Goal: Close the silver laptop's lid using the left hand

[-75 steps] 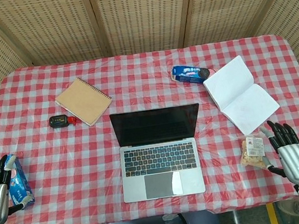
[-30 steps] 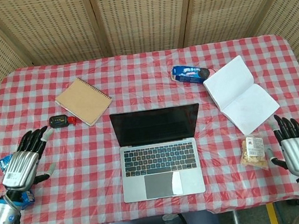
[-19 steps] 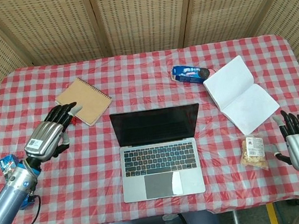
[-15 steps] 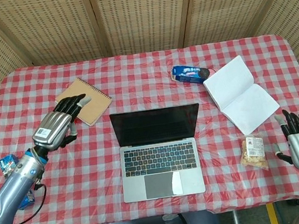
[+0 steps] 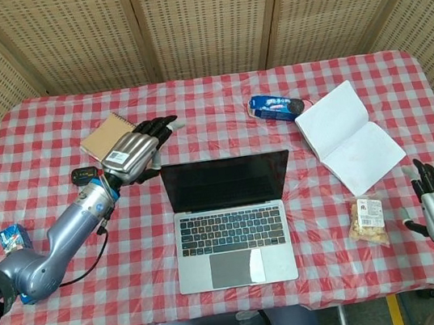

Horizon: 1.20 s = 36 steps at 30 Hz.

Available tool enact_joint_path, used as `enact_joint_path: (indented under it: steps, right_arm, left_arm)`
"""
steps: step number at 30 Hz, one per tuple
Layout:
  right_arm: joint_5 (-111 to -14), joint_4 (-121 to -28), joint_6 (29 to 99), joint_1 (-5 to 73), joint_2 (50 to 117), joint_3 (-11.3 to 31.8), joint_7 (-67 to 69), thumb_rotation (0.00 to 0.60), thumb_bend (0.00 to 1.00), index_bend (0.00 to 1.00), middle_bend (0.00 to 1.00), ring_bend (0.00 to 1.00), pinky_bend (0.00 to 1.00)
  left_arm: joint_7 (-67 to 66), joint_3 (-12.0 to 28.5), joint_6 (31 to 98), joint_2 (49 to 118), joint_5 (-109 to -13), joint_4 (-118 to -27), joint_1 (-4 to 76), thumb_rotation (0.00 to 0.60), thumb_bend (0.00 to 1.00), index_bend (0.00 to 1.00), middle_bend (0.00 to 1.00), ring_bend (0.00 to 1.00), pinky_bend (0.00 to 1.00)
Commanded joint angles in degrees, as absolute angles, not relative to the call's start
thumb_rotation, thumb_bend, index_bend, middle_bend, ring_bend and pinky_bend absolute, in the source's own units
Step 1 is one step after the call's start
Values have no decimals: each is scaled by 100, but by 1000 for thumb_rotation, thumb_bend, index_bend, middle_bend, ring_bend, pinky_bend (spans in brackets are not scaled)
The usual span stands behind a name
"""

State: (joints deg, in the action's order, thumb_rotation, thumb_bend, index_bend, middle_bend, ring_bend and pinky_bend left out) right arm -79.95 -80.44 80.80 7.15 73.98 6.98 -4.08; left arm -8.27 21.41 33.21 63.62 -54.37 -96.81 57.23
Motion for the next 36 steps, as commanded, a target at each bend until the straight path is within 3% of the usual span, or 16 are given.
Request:
enact_joint_path:
  steps: [1, 16, 22, 36]
  right_arm:
    - [-7980, -8042, 8091, 708, 7385, 710, -372, 600, 606, 0, 0, 0, 0]
    - [-7902, -7978, 8048, 712, 7310, 757, -78, 600, 606, 0, 0, 0, 0]
    - [-7888, -7976, 8050, 706, 7282, 766, 3, 600, 607, 0, 0, 0, 0]
    - [-7867, -7972, 8068, 703, 7267, 780, 46, 600, 607, 0, 0, 0, 0]
  left_arm:
    - [-1011, 2065, 3055, 6574, -4923, -9415, 6186, 600, 1000, 81, 0, 0, 91]
    - [-1545, 1152, 2844, 7529, -2986, -8356, 7946, 600, 1000, 142, 0, 1, 139]
    - [-1638, 965, 2988, 7744, -2636, -8195, 8294, 600, 1000, 187, 6, 62, 200]
    - [-1433, 988, 3086, 7853, -2558, -8367, 8499, 600, 1000, 431, 287, 287, 397]
